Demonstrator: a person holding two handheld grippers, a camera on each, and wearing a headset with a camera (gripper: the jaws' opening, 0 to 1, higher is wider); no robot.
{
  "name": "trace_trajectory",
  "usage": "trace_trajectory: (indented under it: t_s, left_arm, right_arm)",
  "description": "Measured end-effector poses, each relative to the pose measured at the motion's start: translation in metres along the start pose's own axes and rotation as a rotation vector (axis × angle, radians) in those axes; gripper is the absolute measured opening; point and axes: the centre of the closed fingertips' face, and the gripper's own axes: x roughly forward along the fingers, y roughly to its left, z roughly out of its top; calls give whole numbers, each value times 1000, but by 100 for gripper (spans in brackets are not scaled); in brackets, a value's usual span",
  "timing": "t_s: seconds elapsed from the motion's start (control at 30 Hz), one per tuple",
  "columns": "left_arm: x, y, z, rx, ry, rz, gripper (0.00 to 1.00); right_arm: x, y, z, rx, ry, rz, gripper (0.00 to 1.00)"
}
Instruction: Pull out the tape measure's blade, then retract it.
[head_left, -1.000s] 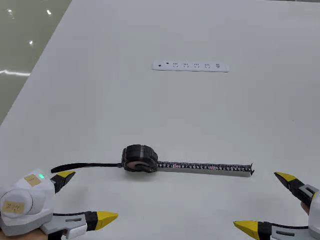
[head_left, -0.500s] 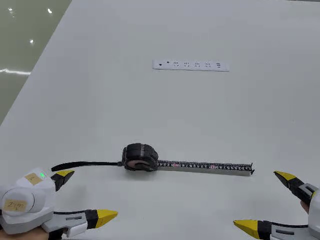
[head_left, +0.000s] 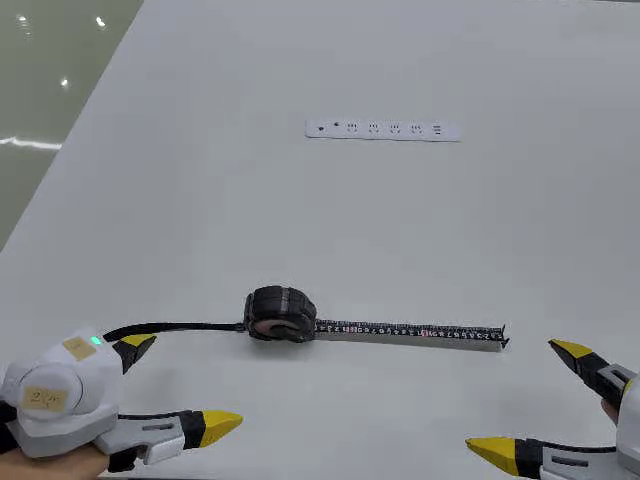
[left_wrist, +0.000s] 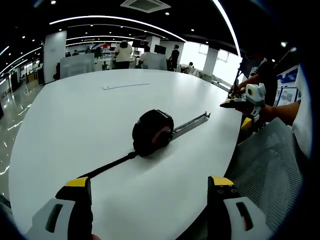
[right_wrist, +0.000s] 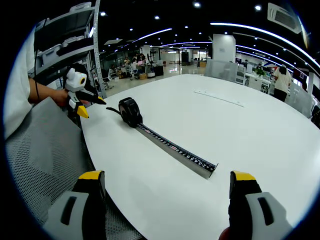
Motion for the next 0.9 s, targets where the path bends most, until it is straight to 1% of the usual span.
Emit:
trace_trajectory:
  t_s: [0.07,0.37,0.5,0.57,0.77,0.9]
  left_arm:
    - [0,0,4,4,-1,-2,93]
    - [6,-1,15,14,-2,-21,93]
    - [12,-6,20,19,3,-49,93]
    - [15,-9,22,31,5,-49,93]
    - [20,-13,32,28,0,-61,92]
    - [20,-13,33,28,0,-63,91]
  right_arm:
    - [0,-1,1,1,-4,1,100]
    - [1,-1,3,0,-7,3,100]
    - [1,-1,5,13,-18,3,100]
    - [1,-1,5,14,-17,4,100]
    - [0,-1,5,20,-23,4,100]
    - [0,-2,5,21,-24,3,100]
